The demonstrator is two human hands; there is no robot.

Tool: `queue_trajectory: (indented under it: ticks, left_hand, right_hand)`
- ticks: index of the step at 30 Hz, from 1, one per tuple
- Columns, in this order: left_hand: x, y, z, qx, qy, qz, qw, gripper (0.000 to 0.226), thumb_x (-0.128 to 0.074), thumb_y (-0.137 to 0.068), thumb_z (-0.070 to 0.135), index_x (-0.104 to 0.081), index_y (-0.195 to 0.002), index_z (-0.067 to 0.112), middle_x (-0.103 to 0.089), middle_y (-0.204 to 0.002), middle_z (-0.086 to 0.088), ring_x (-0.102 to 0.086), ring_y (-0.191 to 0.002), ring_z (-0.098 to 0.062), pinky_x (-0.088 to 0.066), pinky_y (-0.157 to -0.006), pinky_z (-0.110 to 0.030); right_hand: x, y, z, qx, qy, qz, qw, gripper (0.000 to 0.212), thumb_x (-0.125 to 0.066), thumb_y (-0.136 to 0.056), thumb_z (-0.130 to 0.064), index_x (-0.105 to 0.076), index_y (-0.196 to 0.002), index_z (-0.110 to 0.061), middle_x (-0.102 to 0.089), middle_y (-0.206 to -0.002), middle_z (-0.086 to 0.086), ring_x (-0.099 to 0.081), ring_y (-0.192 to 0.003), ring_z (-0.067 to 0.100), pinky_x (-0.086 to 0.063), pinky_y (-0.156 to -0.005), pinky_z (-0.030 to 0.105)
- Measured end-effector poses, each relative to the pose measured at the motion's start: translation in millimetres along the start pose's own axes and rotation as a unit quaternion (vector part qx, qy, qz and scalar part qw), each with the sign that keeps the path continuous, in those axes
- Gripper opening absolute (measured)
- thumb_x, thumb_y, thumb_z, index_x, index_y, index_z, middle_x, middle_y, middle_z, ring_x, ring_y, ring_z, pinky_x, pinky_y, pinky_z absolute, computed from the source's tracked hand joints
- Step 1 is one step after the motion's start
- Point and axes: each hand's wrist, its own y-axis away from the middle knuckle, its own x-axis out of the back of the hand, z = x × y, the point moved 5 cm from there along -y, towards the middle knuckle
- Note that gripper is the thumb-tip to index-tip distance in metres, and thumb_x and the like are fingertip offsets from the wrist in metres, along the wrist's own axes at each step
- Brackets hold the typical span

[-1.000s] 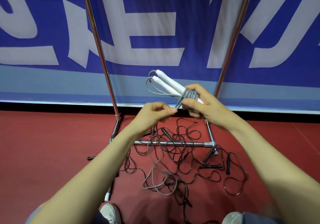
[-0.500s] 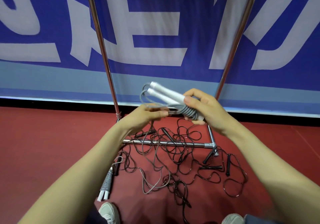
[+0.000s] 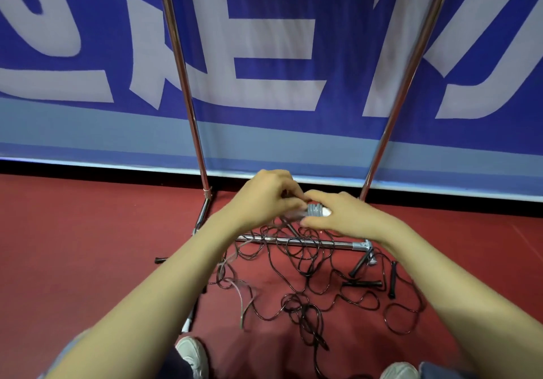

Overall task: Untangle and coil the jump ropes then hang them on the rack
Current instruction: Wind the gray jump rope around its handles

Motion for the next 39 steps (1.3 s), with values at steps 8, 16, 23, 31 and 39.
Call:
queue_trajectory:
  ticks: [8,16,23,31,39]
  left_hand:
    - [-26,12,2,0.242,0.391,-0.138,0.877,0.031,-0.043,-0.102,0.026,-0.058,-0.111,0.001,-0.071,-0.09,-0.01,-0.059,-0.063,-0.014,-0.05,-0.066,-0.027]
    - [-8,6,-12,0.222,0.332,0.027,0.917,0.009,-0.066,-0.089,0.019,-0.073,-0.084,0.015,-0.073,-0.079,0.002,-0.068,-0.08,-0.008,-0.05,-0.089,-0.028]
    - [13,2,-1,0.149,0.193,0.182,0.952,0.011,-0.064,-0.091,0.021,-0.07,-0.083,0.016,-0.065,-0.066,0.004,-0.058,-0.054,-0.001,-0.05,-0.071,-0.017]
    - [-19,8,-10,0.314,0.55,0.005,0.774,0.008,-0.064,-0.089,0.012,-0.07,-0.09,0.007,-0.07,-0.073,0.0,-0.057,-0.056,-0.005,-0.053,-0.063,-0.02]
    - [-14,0,-9,0.187,0.388,0.043,0.902,0.02,-0.063,-0.091,0.026,-0.064,-0.08,0.01,-0.052,-0.061,0.001,-0.038,-0.052,-0.007,-0.032,-0.053,-0.016]
  right_hand:
    - [39,2,15,0.01,0.075,0.279,0.957,0.032,-0.056,-0.092,-0.045,-0.051,-0.121,-0.031,-0.065,-0.109,-0.002,-0.06,-0.095,0.029,-0.046,-0.078,0.038]
    - [48,9,17,0.003,0.09,0.32,0.943,0.038,-0.056,-0.093,-0.045,-0.049,-0.127,-0.03,-0.063,-0.114,-0.003,-0.058,-0.094,0.03,-0.041,-0.074,0.035]
    - [43,1,23,-0.046,0.083,0.303,0.948,0.038,-0.052,-0.096,-0.045,-0.047,-0.128,-0.025,-0.063,-0.115,0.003,-0.058,-0.097,0.034,-0.044,-0.077,0.039]
    - [48,5,14,0.005,-0.048,0.32,0.946,0.03,-0.06,-0.093,-0.038,-0.051,-0.12,-0.029,-0.058,-0.088,-0.004,-0.05,-0.071,0.017,-0.041,-0.065,0.033]
    - [51,8,4,0.05,-0.365,0.211,0.906,0.027,-0.068,-0.088,-0.018,-0.056,-0.112,-0.019,-0.049,-0.065,-0.004,-0.041,-0.043,0.013,-0.032,-0.04,0.021]
